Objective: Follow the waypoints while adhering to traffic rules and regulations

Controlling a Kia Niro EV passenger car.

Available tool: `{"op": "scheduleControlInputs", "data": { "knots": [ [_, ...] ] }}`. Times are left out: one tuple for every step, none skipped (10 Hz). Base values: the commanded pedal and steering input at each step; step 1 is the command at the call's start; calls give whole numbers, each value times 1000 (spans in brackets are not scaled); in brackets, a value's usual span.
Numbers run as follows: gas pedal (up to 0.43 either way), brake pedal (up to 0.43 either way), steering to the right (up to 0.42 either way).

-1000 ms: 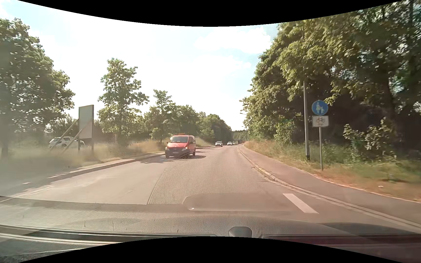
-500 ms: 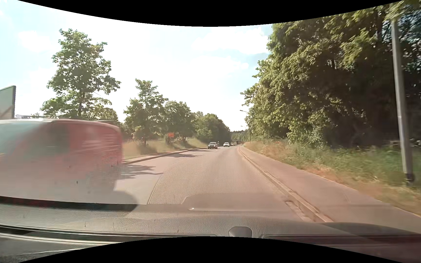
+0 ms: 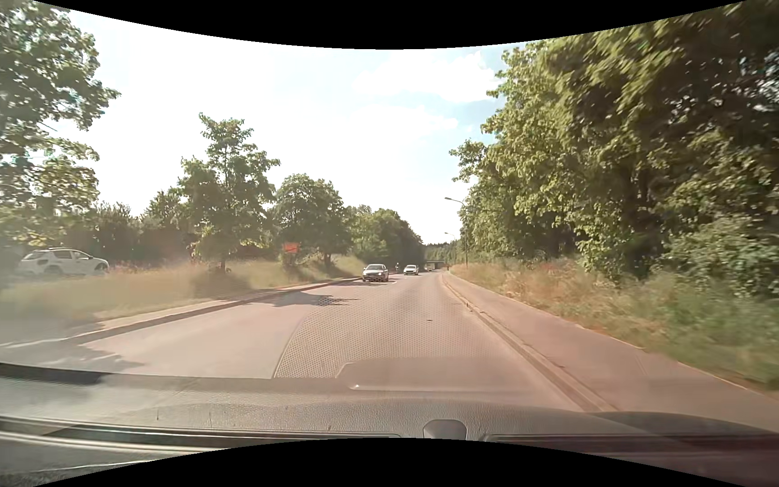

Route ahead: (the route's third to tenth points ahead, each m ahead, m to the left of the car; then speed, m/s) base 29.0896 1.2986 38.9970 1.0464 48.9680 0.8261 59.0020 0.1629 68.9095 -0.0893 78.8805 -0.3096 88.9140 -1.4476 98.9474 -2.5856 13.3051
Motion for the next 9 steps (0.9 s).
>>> {"op": "scheduleControlInputs", "data": {
  "knots": [
    [118, 6, 6],
    [118, 6, 6],
    [118, 6, 6],
    [118, 6, 8],
    [130, 6, 10],
    [177, 6, 10],
    [189, 6, 10],
    [197, 6, 10],
    [228, 6, 10]
  ]
}}
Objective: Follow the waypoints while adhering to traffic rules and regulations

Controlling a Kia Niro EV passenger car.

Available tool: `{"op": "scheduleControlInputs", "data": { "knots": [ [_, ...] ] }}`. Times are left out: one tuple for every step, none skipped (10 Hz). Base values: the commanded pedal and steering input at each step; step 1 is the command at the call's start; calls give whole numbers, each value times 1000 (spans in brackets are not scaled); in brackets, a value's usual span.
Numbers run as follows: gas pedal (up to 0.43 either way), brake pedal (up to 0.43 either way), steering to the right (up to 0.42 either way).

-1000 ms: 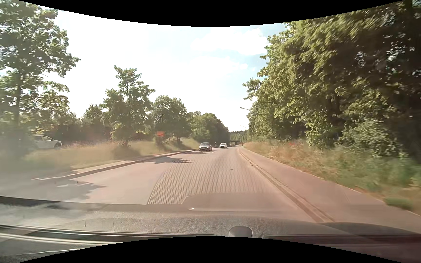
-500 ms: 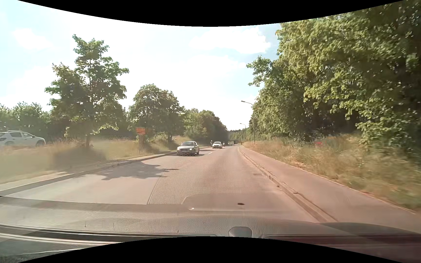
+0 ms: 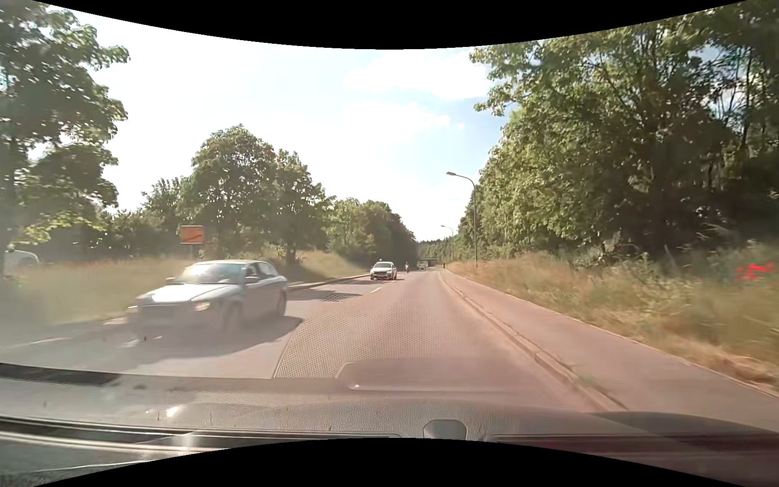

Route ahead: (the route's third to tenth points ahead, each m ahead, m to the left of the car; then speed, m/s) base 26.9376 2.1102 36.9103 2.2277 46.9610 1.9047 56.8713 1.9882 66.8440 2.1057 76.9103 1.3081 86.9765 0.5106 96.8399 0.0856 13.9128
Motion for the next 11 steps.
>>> {"op": "scheduleControlInputs", "data": {
  "knots": [
    [240, 6, 9],
    [240, 6, 9],
    [240, 6, 9],
    [240, 6, 8],
    [248, 6, 8],
    [268, 6, 6],
    [268, 6, 6],
    [287, 6, 5],
    [299, 6, 6],
    [299, 6, 6],
    [299, 6, 6]
  ]
}}
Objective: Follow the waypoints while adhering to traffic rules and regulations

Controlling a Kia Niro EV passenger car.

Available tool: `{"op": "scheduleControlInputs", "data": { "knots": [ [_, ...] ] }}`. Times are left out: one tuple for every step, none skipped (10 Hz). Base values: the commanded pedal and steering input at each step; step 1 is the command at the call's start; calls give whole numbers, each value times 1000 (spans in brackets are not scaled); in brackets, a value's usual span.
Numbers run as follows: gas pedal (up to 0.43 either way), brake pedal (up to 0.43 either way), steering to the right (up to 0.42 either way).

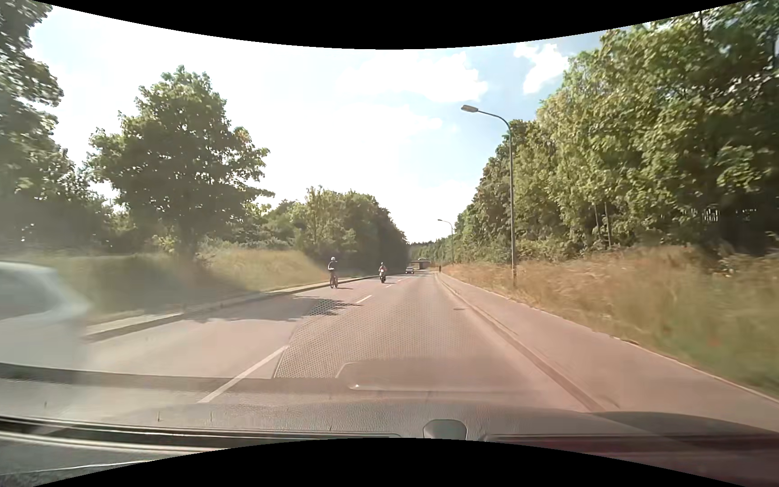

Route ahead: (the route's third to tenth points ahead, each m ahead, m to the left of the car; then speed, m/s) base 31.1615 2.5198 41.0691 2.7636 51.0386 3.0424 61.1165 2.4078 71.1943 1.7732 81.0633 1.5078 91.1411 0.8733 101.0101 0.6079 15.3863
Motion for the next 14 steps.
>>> {"op": "scheduleControlInputs", "data": {
  "knots": [
    [299, 6, 6],
    [299, 6, 7],
    [299, 6, 7],
    [299, 6, 7],
    [299, 6, 7],
    [299, 6, 7],
    [299, 6, 6],
    [299, 6, 7],
    [299, 6, 7],
    [299, 6, 7],
    [299, 6, 7],
    [299, 6, 6],
    [299, 6, 6],
    [299, 6, 5]
  ]
}}
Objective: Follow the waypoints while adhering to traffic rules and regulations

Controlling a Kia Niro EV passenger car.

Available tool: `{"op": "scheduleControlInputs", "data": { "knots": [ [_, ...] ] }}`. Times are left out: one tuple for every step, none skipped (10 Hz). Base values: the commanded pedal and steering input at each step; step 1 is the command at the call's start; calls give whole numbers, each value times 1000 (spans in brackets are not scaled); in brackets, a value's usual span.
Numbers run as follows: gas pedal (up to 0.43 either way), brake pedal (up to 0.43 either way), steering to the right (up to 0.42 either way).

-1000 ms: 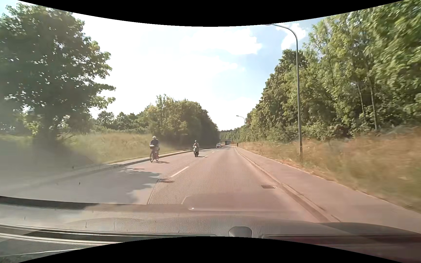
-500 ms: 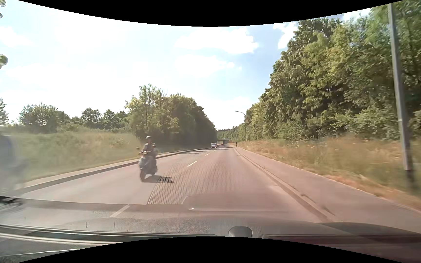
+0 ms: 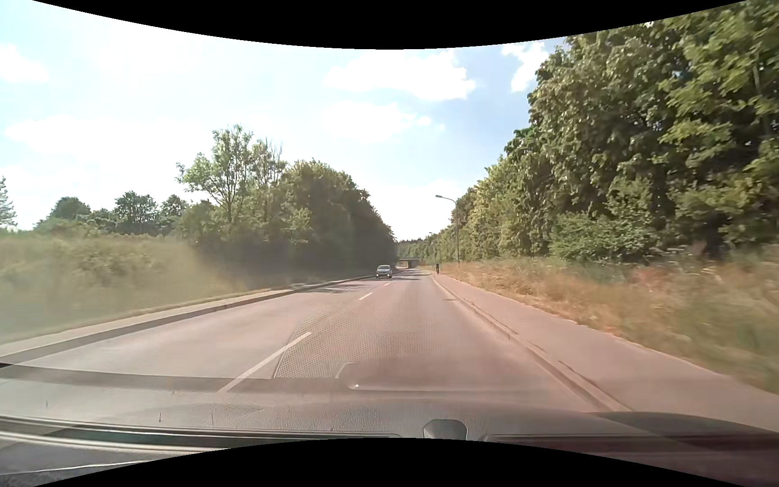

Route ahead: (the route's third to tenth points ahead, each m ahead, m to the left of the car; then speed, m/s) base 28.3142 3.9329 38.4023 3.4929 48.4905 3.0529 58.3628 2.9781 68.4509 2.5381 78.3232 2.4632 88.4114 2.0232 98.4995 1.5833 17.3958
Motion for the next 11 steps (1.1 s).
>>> {"op": "scheduleControlInputs", "data": {
  "knots": [
    [287, 6, 4],
    [287, 6, 4],
    [287, 6, 4],
    [287, 6, 4],
    [280, 6, 3],
    [280, 6, 3],
    [280, 6, 2],
    [268, 6, 0],
    [260, 6, 0],
    [260, 6, 0],
    [260, 6, 0]
  ]
}}
